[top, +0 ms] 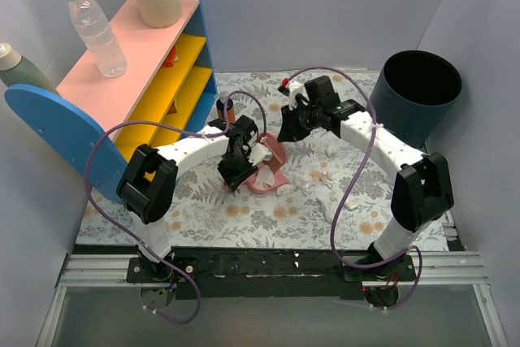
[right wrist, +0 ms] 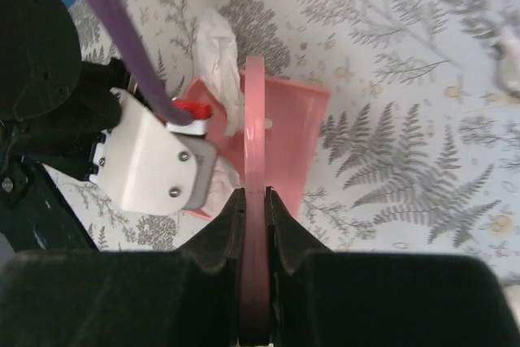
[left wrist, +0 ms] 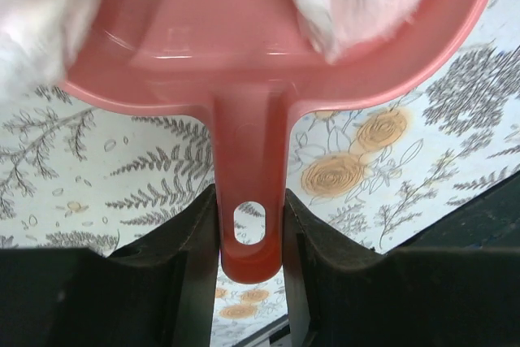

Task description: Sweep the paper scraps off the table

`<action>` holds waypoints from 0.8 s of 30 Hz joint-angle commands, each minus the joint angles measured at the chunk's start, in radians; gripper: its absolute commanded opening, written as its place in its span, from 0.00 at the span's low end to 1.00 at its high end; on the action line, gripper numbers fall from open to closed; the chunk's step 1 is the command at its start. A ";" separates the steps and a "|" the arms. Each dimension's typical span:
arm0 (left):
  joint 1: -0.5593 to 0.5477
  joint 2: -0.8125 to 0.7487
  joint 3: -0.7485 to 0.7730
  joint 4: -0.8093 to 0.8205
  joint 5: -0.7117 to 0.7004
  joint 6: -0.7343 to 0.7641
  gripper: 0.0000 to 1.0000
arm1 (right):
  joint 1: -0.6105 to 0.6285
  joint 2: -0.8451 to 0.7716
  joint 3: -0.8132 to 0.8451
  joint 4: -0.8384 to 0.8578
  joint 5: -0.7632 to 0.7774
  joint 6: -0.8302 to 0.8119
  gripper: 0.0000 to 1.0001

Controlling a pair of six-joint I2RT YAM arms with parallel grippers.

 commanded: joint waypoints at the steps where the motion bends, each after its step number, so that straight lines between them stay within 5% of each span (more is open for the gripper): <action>1: 0.001 -0.089 -0.047 -0.007 -0.076 0.038 0.00 | -0.057 -0.051 0.123 -0.007 0.010 -0.052 0.01; 11: 0.015 -0.155 -0.067 -0.239 -0.238 0.138 0.00 | -0.088 0.055 0.237 0.063 0.163 -0.231 0.01; 19: 0.069 -0.087 -0.029 -0.282 -0.240 0.023 0.00 | -0.084 0.250 0.421 0.120 0.556 -0.378 0.01; 24: 0.103 -0.044 -0.005 -0.241 -0.261 -0.006 0.00 | -0.044 0.313 0.421 0.106 0.540 -0.417 0.01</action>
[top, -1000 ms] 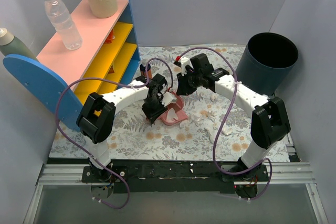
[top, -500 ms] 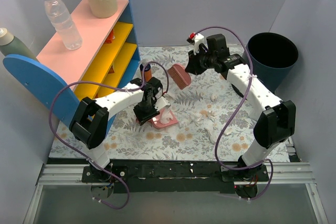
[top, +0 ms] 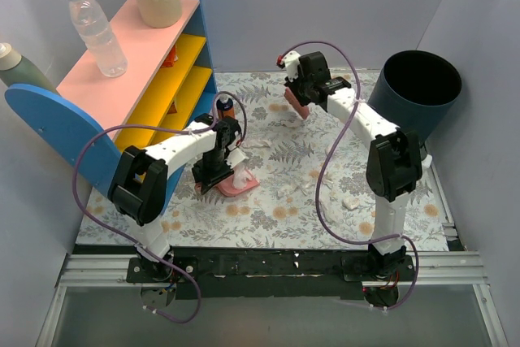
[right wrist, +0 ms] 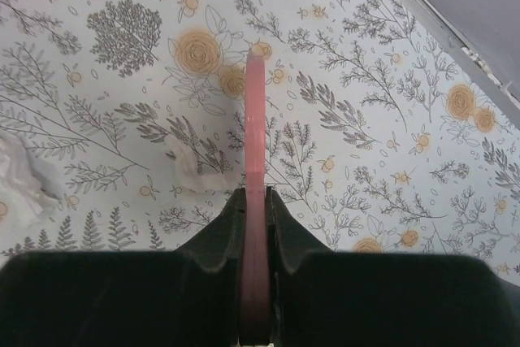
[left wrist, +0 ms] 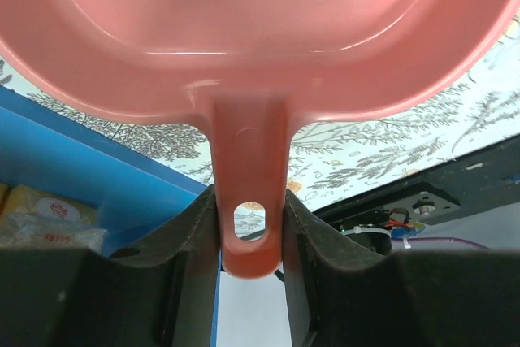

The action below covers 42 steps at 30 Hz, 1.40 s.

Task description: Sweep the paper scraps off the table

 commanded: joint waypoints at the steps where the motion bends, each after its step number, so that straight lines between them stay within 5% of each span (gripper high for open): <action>1: 0.021 0.040 0.029 0.034 -0.050 -0.037 0.00 | 0.060 0.014 0.033 0.033 0.048 -0.071 0.01; 11: 0.012 0.145 0.122 0.110 -0.060 0.004 0.00 | 0.137 0.016 -0.022 -0.025 -0.196 0.152 0.01; 21: -0.002 0.188 0.182 0.146 -0.008 0.016 0.00 | 0.171 -0.194 -0.264 -0.015 -0.434 0.285 0.01; 32: 0.000 0.116 0.101 0.169 0.130 0.018 0.00 | 0.156 -0.380 -0.379 -0.027 -0.359 0.204 0.01; 42: -0.002 -0.125 -0.097 0.351 0.218 0.109 0.51 | 0.055 -0.585 -0.513 0.007 -0.468 0.207 0.01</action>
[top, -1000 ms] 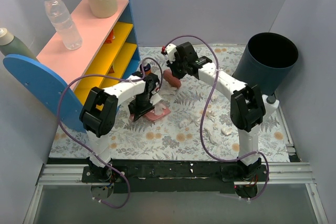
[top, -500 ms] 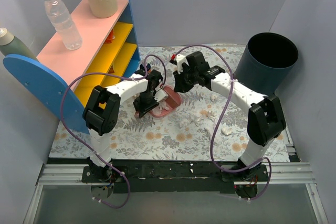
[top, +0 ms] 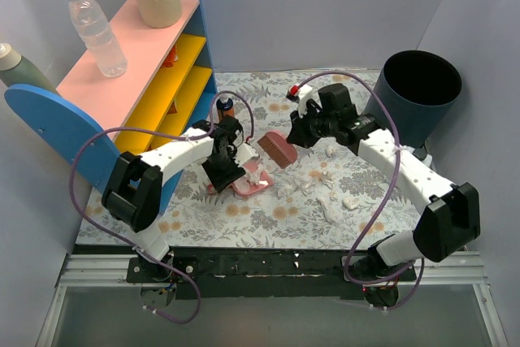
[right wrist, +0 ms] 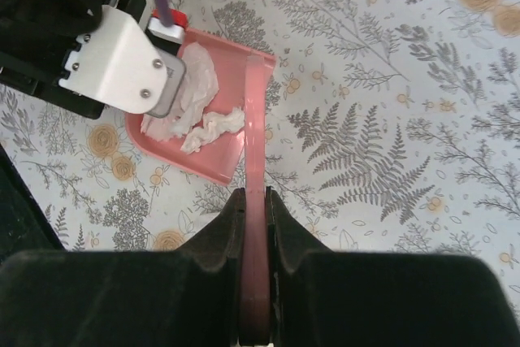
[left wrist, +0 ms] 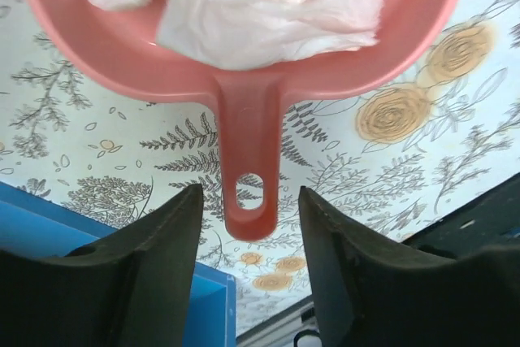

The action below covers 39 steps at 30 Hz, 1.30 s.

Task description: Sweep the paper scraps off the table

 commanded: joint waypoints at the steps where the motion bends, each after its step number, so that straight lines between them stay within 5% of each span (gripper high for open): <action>1: 0.001 -0.137 -0.068 0.162 0.114 0.009 0.52 | -0.076 -0.075 -0.007 0.041 -0.080 0.010 0.01; 5: 0.001 -0.212 -0.195 0.300 0.082 -0.007 0.64 | -0.142 -0.088 0.002 0.028 -0.108 0.015 0.01; 17: -0.002 -0.327 -0.337 0.299 0.028 0.044 0.58 | -0.267 -0.163 -0.016 -0.060 -0.013 -0.054 0.01; 27: -0.007 -0.286 -0.317 0.328 0.047 0.056 0.42 | -0.267 -0.169 -0.012 -0.193 -0.068 -0.076 0.01; 39: -0.015 -0.324 -0.259 0.208 0.083 0.088 0.10 | -0.267 -0.218 -0.079 -0.266 0.005 -0.065 0.01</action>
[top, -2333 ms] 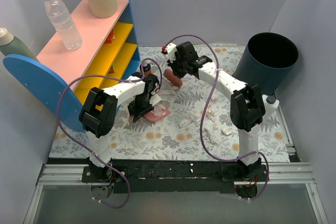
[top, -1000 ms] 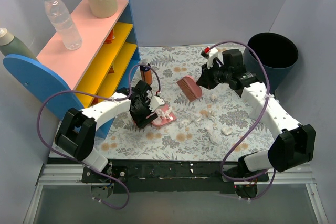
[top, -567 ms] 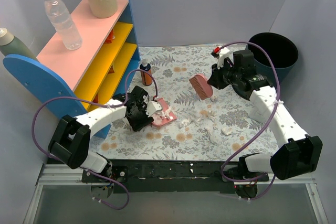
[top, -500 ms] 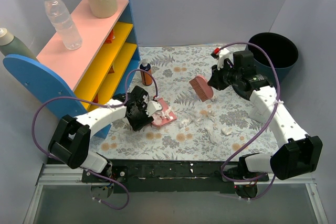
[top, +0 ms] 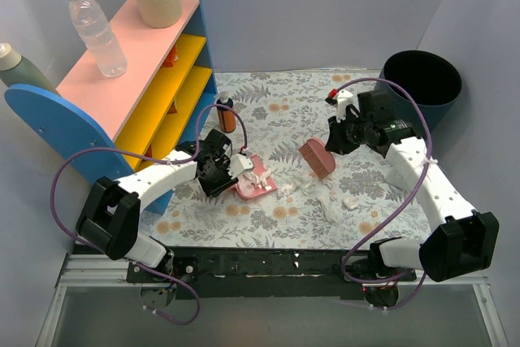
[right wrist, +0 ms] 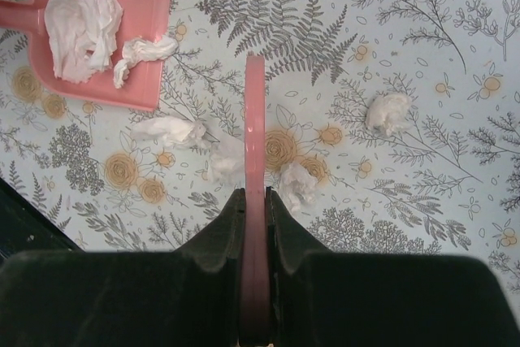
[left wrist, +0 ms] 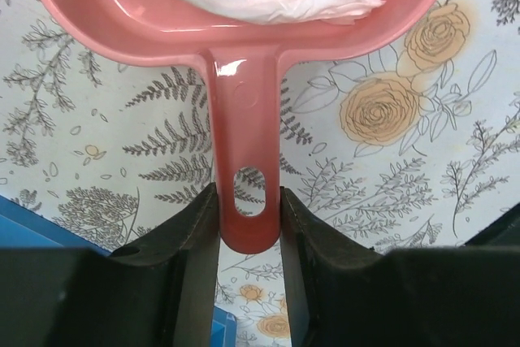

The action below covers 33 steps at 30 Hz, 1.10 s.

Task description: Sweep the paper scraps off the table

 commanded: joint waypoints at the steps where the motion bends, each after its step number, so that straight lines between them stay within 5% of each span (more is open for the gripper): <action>1: -0.005 -0.048 0.041 -0.088 0.028 0.033 0.08 | 0.003 -0.053 -0.017 -0.010 -0.006 0.010 0.01; 13: -0.040 -0.117 0.056 -0.323 0.045 0.171 0.00 | 0.005 -0.062 -0.117 0.016 0.017 0.031 0.01; 33: -0.100 0.251 0.269 -0.156 0.115 0.052 0.00 | 0.097 0.120 -0.062 0.154 -0.127 0.208 0.01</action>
